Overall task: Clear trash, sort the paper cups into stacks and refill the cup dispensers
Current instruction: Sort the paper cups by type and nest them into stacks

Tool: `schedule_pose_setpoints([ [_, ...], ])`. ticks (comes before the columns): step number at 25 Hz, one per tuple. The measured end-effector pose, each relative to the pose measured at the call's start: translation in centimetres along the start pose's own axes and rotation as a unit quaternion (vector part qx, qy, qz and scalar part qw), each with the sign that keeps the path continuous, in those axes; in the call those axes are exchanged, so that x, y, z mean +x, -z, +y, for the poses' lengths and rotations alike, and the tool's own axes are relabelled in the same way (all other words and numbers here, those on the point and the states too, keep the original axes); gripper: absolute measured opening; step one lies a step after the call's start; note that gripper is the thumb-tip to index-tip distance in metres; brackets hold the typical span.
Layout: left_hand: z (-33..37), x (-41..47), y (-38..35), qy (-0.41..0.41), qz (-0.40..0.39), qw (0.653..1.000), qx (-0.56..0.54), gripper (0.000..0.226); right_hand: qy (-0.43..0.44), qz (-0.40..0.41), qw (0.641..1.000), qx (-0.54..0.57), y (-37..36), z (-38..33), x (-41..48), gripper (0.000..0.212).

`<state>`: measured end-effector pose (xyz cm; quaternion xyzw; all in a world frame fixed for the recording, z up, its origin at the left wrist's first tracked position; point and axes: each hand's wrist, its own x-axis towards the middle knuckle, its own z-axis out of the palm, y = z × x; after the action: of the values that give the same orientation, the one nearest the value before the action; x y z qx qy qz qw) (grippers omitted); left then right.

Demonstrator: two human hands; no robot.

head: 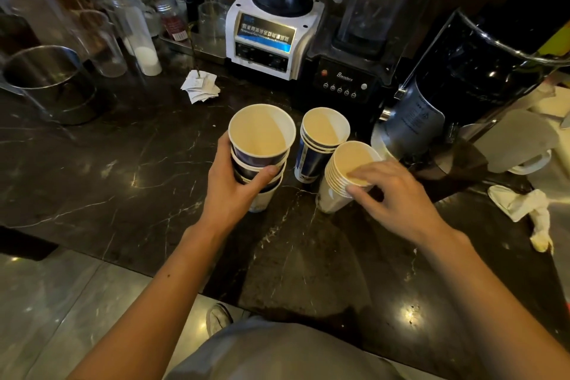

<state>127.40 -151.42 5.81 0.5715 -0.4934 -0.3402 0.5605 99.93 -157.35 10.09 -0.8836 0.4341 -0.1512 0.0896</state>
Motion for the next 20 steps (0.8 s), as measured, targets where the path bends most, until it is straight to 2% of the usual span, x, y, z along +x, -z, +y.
schedule_pose_setpoints([
  [3,0.1,0.0,0.0,-0.001,-0.006,1.000,0.010,0.085,0.063,0.102,0.991,0.055,2.0,-3.5,2.3,0.044],
  [6,-0.1,0.0,0.1,-0.012,-0.011,1.000,0.015,0.086,0.167,0.058,0.981,0.079,1.9,-7.6,6.0,0.046],
  [8,-0.2,0.0,0.5,-0.016,-0.011,1.000,0.014,0.085,0.214,0.029,0.975,0.047,0.3,-9.0,7.8,0.030],
  [10,-0.4,0.1,0.6,-0.009,-0.012,1.000,0.009,0.088,0.239,0.064,0.968,0.028,0.0,-9.2,8.6,0.019],
  [12,-0.4,0.1,0.7,0.003,-0.014,1.000,0.011,0.097,0.229,0.173,0.957,0.052,2.2,-9.2,9.1,0.021],
  [15,-0.7,0.4,0.6,0.013,-0.015,0.999,0.029,0.096,0.155,0.342,0.922,0.090,7.6,-7.7,9.4,0.020],
  [17,-0.9,0.4,0.6,0.014,-0.014,0.999,0.036,0.092,0.105,0.372,0.919,0.079,9.6,-5.9,9.4,0.021],
  [20,-0.9,0.3,0.6,0.018,-0.014,0.999,0.027,0.091,0.073,0.325,0.943,0.025,8.3,-3.1,9.2,0.022],
])
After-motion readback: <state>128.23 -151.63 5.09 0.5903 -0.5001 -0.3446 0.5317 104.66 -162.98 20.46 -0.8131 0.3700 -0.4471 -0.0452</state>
